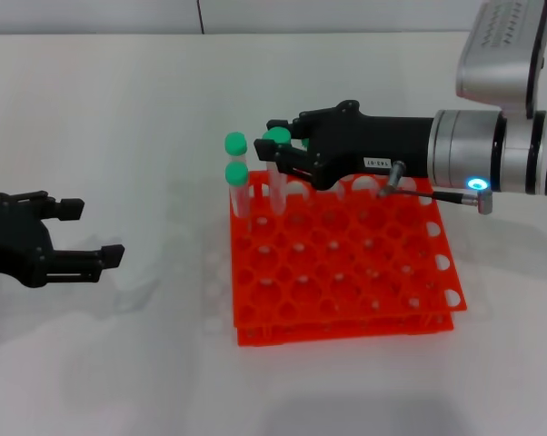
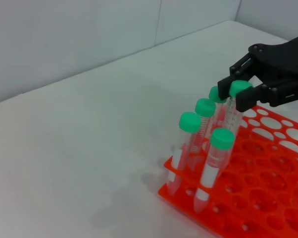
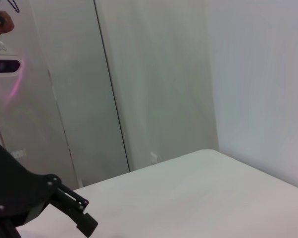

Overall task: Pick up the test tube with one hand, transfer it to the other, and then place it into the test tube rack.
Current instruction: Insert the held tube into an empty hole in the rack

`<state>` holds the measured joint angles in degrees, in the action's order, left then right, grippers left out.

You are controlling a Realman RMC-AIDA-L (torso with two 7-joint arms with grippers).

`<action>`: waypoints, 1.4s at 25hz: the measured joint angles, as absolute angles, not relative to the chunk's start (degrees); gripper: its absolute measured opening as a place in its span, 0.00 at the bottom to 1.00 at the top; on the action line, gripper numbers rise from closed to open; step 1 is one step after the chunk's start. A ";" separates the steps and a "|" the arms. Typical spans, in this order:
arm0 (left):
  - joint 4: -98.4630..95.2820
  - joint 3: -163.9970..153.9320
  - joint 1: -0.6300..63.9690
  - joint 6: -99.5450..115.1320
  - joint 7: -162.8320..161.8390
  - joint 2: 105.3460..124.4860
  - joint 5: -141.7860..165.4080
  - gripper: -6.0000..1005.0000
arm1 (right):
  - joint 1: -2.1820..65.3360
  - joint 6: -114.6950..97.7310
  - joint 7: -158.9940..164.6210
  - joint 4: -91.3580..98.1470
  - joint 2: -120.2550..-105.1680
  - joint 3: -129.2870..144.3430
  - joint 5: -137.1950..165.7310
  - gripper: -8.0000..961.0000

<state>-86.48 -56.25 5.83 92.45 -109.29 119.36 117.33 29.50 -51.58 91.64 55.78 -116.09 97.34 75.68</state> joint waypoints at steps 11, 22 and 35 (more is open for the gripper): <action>-86.48 -56.25 6.08 92.46 -109.25 119.35 117.34 0.87 | 29.71 -51.48 90.51 55.61 -116.01 97.94 75.94 0.27; -86.48 -56.25 6.54 92.46 -109.24 119.35 117.36 0.87 | 29.71 -50.62 90.16 55.02 -116.01 98.44 75.94 0.27; -86.48 -56.24 6.59 92.46 -109.24 119.35 117.36 0.87 | 29.71 -50.60 89.73 54.81 -116.10 98.61 75.90 0.27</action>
